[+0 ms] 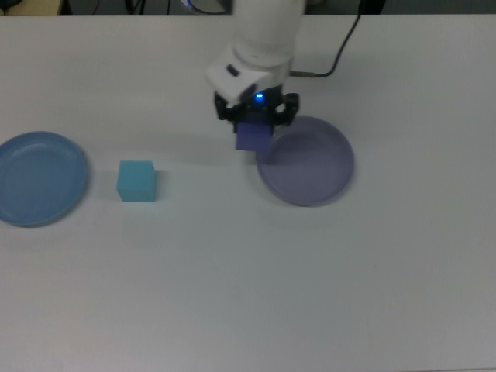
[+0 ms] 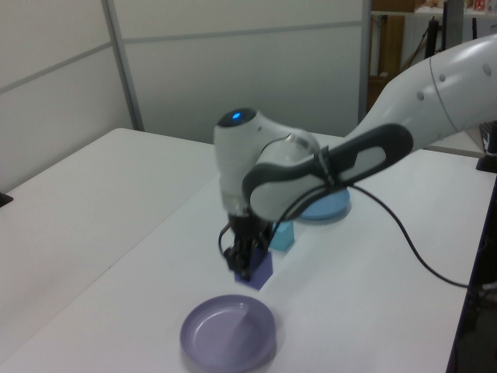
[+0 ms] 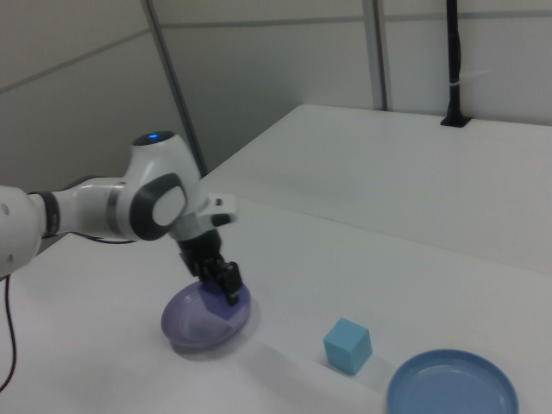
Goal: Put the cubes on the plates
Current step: 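Carry the purple cube over the lavender plate and lower it, then open the gripper to release the purple cube and lift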
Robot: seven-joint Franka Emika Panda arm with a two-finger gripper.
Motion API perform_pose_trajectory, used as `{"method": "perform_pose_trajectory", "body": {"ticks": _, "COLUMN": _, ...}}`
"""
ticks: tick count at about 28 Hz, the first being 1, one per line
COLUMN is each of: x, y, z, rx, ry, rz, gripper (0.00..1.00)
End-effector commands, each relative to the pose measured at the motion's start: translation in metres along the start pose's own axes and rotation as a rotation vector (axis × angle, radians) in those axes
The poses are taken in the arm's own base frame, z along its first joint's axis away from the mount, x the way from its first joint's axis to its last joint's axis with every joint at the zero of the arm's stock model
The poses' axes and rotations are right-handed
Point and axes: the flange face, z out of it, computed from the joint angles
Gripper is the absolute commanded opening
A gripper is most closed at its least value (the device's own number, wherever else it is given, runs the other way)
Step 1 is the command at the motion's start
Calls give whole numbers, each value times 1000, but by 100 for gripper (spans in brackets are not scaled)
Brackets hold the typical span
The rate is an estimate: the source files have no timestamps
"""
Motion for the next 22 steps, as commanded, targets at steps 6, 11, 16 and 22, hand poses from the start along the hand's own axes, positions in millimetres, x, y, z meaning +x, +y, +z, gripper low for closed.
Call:
{"method": "perform_pose_trajectory", "body": {"ticks": 6, "x": 7, "y": -66, "z": 32, "rx": -14, "ry": -6, "rz": -165, "gripper": 20}}
{"method": "perform_pose_trajectory", "body": {"ticks": 11, "x": 18, "y": -72, "z": 58, "rx": -6, "ry": -1, "rz": -170, "gripper": 36}}
{"method": "perform_pose_trajectory", "body": {"ticks": 16, "x": 17, "y": -85, "z": 60, "rx": -26, "ry": 31, "rz": -218, "gripper": 95}}
{"method": "perform_pose_trajectory", "body": {"ticks": 22, "x": 15, "y": -83, "z": 34, "rx": -49, "ry": 72, "rz": -236, "gripper": 100}}
